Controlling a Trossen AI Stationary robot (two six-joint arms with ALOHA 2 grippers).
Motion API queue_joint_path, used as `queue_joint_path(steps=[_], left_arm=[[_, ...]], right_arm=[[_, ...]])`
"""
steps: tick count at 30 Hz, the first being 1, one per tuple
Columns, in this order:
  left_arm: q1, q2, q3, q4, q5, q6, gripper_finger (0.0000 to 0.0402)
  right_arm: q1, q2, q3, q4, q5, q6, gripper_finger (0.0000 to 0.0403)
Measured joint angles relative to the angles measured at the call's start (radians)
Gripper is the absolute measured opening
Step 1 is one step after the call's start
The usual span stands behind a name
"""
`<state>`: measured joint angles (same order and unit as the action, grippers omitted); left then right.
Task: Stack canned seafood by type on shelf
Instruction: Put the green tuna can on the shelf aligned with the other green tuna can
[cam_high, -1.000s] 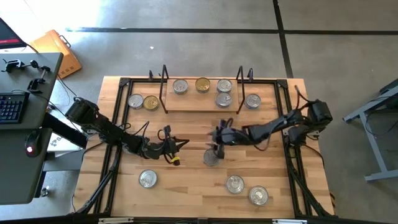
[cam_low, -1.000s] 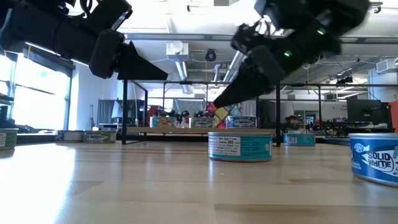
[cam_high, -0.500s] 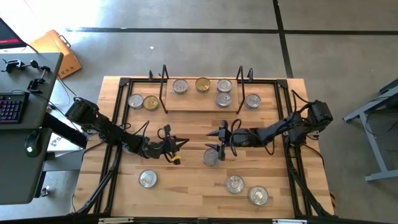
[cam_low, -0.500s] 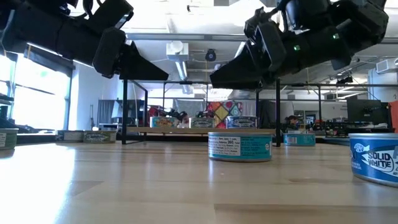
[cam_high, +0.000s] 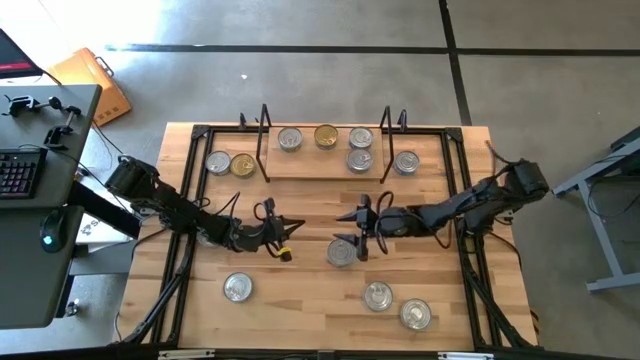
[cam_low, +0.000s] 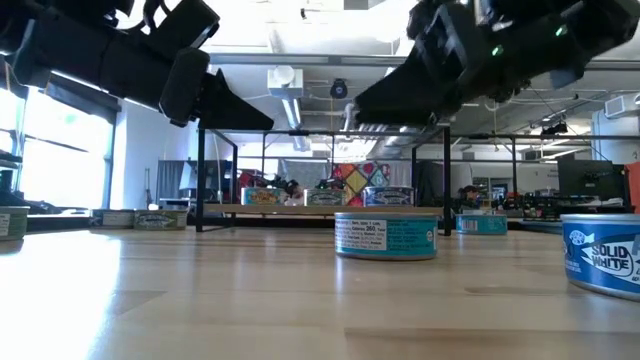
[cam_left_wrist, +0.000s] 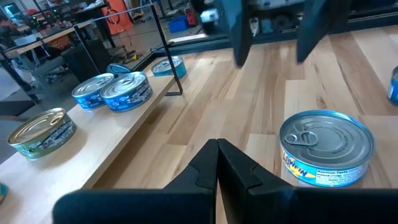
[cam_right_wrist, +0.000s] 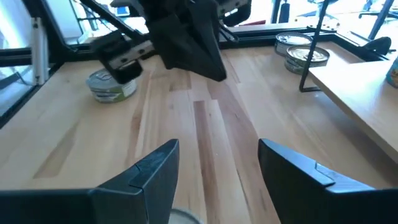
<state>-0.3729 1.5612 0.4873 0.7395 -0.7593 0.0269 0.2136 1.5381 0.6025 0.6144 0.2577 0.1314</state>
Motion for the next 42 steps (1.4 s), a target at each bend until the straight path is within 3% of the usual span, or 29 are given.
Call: queue_joint_path(steps=[7, 18, 24, 27, 30, 35, 38, 42], left_arm=[[0.000, 0.000, 0.000, 0.021, 0.002, 0.001, 0.0000], [-0.012, 0.000, 0.000, 0.014, -0.003, 0.040, 0.0000], [-0.125, -0.082, 0.001, -0.033, -0.117, 0.133, 0.0000], [-0.212, -0.182, 0.002, -0.160, -0.141, 0.112, 0.0000], [-0.307, -0.294, 0.031, -0.417, -0.140, -0.027, 0.0000], [-0.410, -0.425, 0.129, -0.990, -0.141, -0.500, 0.0000], [-0.414, -0.454, 0.167, -1.263, -0.145, -0.798, 0.0000], [-0.357, -0.455, 0.147, -1.472, -0.224, -1.100, 0.0000]], right_arm=[[0.044, -0.111, 0.000, -0.063, 0.000, -0.012, 0.0210], [0.022, -0.061, 0.000, 0.029, 0.023, -0.034, 0.0210], [0.022, -0.045, 0.000, 0.034, 0.024, -0.027, 0.0210], [0.022, -0.045, 0.000, 0.043, 0.024, -0.034, 0.0210], [0.022, -0.045, 0.000, 0.047, 0.024, -0.053, 0.0210], [0.022, -0.045, 0.000, 0.046, 0.024, -0.062, 0.0210], [0.022, -0.045, 0.000, 0.045, 0.024, -0.083, 0.0210], [0.010, -0.045, 0.000, 0.045, 0.024, -0.095, 0.0210]])
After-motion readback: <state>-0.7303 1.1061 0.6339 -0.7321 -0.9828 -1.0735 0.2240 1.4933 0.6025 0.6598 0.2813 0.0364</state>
